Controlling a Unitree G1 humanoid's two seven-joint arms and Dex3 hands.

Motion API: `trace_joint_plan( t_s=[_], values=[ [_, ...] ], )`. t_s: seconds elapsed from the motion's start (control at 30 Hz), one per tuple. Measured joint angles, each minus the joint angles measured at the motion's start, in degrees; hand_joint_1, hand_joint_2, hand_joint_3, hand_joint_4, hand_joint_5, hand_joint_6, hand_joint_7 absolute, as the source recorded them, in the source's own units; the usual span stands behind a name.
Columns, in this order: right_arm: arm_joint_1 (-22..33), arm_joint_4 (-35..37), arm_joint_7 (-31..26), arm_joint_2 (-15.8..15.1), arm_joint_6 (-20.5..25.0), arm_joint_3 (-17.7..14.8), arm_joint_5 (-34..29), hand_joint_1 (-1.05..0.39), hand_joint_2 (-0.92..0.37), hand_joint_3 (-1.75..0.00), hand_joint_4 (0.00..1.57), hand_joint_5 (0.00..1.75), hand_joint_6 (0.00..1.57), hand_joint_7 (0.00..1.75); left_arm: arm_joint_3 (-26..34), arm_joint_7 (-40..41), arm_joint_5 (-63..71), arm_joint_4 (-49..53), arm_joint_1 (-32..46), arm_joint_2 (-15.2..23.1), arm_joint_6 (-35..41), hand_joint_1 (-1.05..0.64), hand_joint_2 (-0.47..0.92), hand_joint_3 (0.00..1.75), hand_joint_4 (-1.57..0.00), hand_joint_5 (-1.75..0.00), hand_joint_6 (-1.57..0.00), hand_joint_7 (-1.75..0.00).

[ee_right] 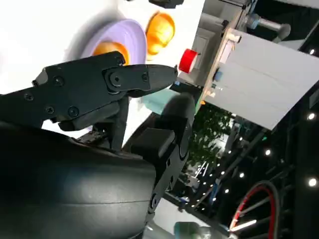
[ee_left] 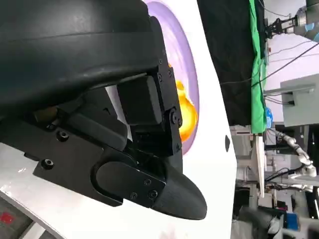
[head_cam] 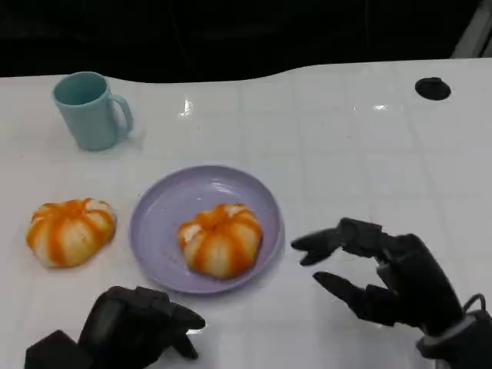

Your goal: Grasp the bread from the table and place it into the plate.

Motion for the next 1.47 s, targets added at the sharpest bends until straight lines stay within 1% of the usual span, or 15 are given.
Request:
trace_joint_plan(
  t_s=[0.03, 0.1, 0.17, 0.2, 0.27, 0.43, 0.53, 0.73, 0.77, 0.83, 0.93, 1.03, 1.17, 1.3, 1.47],
  values=[
    [0.7, -0.1, 0.3, 0.0, -0.3, -0.4, 0.3, -0.21, -0.49, -1.09, 0.77, 1.52, 0.69, 1.25, 0.0, 0.0, -0.1, -0.2, 0.0, 0.0, 0.3, -1.05, 0.92, 0.05, -1.37, -0.91, -1.57, -0.25],
    [2.2, -0.6, 1.3, 0.0, -1.0, -0.8, 1.6, -0.19, -0.47, -1.18, 0.81, 1.57, 0.74, 1.24, 0.0, 0.0, -0.3, -0.5, 0.1, 0.0, 0.6, -1.05, 0.92, 0.06, -1.37, -0.91, -1.57, -0.25],
    [3.8, -1.4, 2.6, 0.1, -1.4, -0.9, 3.0, -0.18, -0.42, -1.3, 0.86, 1.65, 0.83, 1.25, -0.1, 0.0, -0.3, -0.8, 0.1, 0.0, 0.6, -1.05, 0.92, 0.06, -1.37, -0.91, -1.57, -0.25],
    [4.7, -1.8, 3.1, 0.1, -1.4, -0.9, 3.6, -0.18, -0.4, -1.33, 0.86, 1.67, 0.84, 1.28, -0.1, 0.0, -0.2, -1.0, 0.1, 0.0, 0.6, -1.05, 0.92, 0.06, -1.36, -0.91, -1.57, -0.25],
    [6.6, -2.6, 3.6, 0.2, -1.2, -1.1, 4.3, -0.2, -0.37, -1.38, 0.84, 1.73, 0.83, 1.35, -0.2, 0.0, -0.1, -1.1, 0.2, 0.1, 0.6, -1.05, 0.92, 0.06, -1.36, -0.91, -1.57, -0.25],
    [10.2, -4.5, 5.0, 0.5, 0.0, -1.9, 6.0, -0.19, -0.36, -1.38, 0.81, 1.75, 0.77, 1.42, -0.2, 0.0, -0.2, -1.2, 0.3, 0.2, 0.6, -1.05, 0.92, 0.06, -1.36, -0.91, -1.57, -0.24],
    [11.1, -4.5, 5.7, 1.1, 0.1, -2.6, 6.6, -0.2, -0.38, -1.35, 0.83, 1.75, 0.75, 1.45, -0.2, -0.1, -0.4, -1.2, 0.4, 0.3, 0.7, -1.05, 0.92, 0.05, -1.36, -0.91, -1.57, -0.24],
    [10.0, -1.3, 5.8, 1.8, -3.3, -4.5, 5.3, -0.24, -0.38, -1.3, 0.77, 1.74, 0.77, 1.39, 0.0, -0.8, -1.0, -1.2, 0.4, 0.3, 1.0, -1.05, 0.92, 0.05, -1.36, -0.91, -1.57, -0.24],
    [9.8, -0.4, 5.8, 1.8, -3.9, -4.8, 5.0, -0.22, -0.38, -1.3, 0.76, 1.73, 0.77, 1.37, 0.0, -0.9, -1.0, -1.2, 0.4, 0.3, 1.0, -1.05, 0.92, 0.05, -1.36, -0.9, -1.57, -0.24],
    [9.3, 1.3, 5.8, 1.9, -5.2, -5.3, 4.0, -0.19, -0.39, -1.3, 0.77, 1.71, 0.79, 1.35, 0.1, -1.2, -1.0, -1.2, 0.7, 0.4, 1.0, -1.05, 0.92, 0.06, -1.36, -0.9, -1.57, -0.24],
    [8.7, 2.8, 5.6, 2.2, -6.8, -5.5, 3.1, -0.2, -0.4, -1.29, 0.79, 1.7, 0.79, 1.34, 0.3, -1.8, -1.3, -1.2, 0.9, 0.6, 1.0, -1.05, 0.92, 0.06, -1.36, -0.9, -1.57, -0.24],
    [8.6, 2.9, 5.7, 2.9, -6.4, -5.5, 4.0, -0.21, -0.4, -1.27, 0.79, 1.72, 0.81, 1.33, 0.6, -2.3, -2.2, -1.3, 1.3, 0.9, 1.0, -1.05, 0.92, 0.07, -1.36, -0.9, -1.57, -0.24],
    [8.7, 2.2, 5.7, 3.9, -3.6, -5.5, 5.4, -0.18, -0.41, -1.29, 0.78, 1.7, 0.81, 1.33, 0.9, -3.2, -2.9, -1.8, 1.7, 1.2, 1.3, -1.05, 0.92, 0.08, -1.36, -0.9, -1.57, -0.23],
    [8.7, 1.8, 5.7, 3.9, -3.5, -6.3, 5.3, -0.17, -0.41, -1.29, 0.8, 1.67, 0.82, 1.34, 0.9, -3.2, -2.8, -2.5, 2.1, 1.2, 1.5, -1.05, 0.92, 0.07, -1.36, -0.9, -1.57, -0.23],
    [8.7, 1.8, 5.4, 3.9, -3.7, -7.2, 4.0, -0.17, -0.37, -1.35, 0.82, 1.66, 0.82, 1.34, 0.9, -3.2, -2.8, -2.6, 2.1, 1.1, 1.6, -1.05, 0.92, 0.07, -1.37, -0.9, -1.57, -0.23]
  ],
)
